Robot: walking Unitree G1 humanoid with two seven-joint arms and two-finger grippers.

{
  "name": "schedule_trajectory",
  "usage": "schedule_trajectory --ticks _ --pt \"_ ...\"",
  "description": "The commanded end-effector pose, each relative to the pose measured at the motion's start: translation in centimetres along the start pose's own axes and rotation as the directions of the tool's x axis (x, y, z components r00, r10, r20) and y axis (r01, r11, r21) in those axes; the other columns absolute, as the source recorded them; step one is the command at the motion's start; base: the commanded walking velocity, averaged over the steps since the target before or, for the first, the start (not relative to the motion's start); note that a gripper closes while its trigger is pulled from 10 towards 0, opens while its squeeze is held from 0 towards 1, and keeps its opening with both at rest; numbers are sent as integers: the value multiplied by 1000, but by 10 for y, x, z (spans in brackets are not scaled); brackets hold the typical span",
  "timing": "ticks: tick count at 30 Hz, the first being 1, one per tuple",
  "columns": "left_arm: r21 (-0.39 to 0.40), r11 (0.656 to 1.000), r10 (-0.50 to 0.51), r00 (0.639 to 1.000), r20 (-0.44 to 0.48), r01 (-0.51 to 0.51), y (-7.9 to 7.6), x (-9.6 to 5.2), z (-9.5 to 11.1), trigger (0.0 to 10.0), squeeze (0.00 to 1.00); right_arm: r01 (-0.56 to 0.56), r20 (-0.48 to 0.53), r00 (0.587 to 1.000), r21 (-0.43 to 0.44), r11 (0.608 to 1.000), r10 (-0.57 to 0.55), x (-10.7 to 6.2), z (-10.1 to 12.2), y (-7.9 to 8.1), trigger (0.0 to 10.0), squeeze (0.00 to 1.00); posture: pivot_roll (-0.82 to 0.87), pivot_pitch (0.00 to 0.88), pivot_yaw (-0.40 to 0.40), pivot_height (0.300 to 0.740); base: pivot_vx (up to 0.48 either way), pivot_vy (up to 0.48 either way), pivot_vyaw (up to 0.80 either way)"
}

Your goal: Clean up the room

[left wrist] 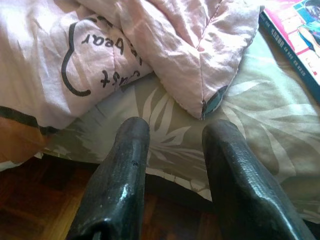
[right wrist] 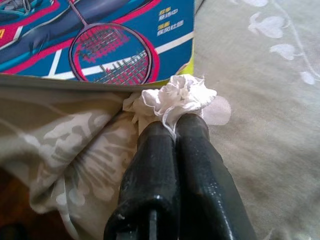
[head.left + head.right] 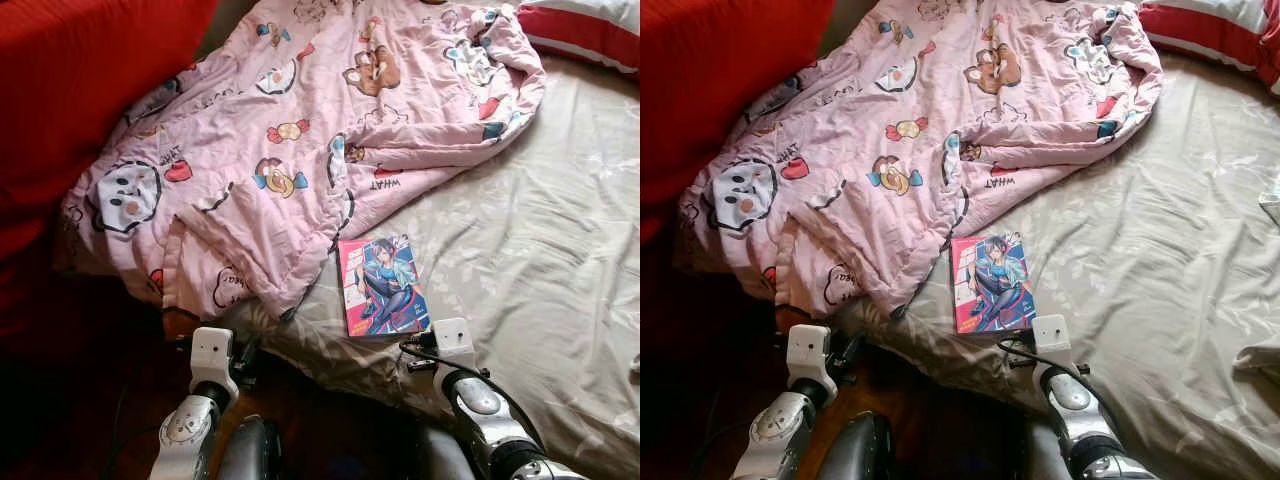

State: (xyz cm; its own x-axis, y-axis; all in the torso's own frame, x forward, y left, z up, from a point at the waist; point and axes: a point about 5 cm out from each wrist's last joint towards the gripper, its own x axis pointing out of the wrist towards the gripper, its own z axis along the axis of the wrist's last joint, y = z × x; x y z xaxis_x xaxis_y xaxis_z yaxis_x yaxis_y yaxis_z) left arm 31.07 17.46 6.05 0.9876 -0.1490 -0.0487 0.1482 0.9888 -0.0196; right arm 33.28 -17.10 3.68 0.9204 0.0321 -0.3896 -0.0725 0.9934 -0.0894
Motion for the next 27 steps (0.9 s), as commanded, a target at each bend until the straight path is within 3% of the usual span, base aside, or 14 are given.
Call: schedule_trajectory --ticks 1,6,12,19,20,21,27 --pt "-3 1000 21 999 -49 -21 5 -7 -11 10000 0 25 11 1000 55 998 -26 -4 -10 0 0 0 -9 299 50 611 0 0 0" --pt "-8 1000 23 999 -45 -23 4 -6 -11 10000 0 99 166 978 145 984 -123 -11 -2 -10 0 0 -23 282 41 611 0 0 0" --pt "-13 1000 25 999 -47 -26 3 -5 -12 10000 0 124 276 945 191 974 -174 -24 -4 -18 0 0 -40 261 34 611 0 0 0" --pt "-15 999 30 999 -43 -31 3 -3 -12 10000 0 95 376 910 226 970 -177 -34 3 -14 0 0 -54 228 31 611 0 0 0" --pt "-15 999 35 999 -40 -35 4 -2 -12 10000 0 74 399 902 232 970 -165 -35 7 -11 2392 0 -59 213 30 611 0 0 0" --pt "-15 999 39 999 -38 -39 4 -2 -12 10000 0 63 407 900 235 970 -157 -35 9 -9 10000 0 -62 200 30 611 0 0 0" --pt "-13 998 59 998 -27 -59 4 -5 -14 10000 0 58 418 896 219 974 -148 -33 13 -4 10000 0 -64 153 31 611 0 0 0"
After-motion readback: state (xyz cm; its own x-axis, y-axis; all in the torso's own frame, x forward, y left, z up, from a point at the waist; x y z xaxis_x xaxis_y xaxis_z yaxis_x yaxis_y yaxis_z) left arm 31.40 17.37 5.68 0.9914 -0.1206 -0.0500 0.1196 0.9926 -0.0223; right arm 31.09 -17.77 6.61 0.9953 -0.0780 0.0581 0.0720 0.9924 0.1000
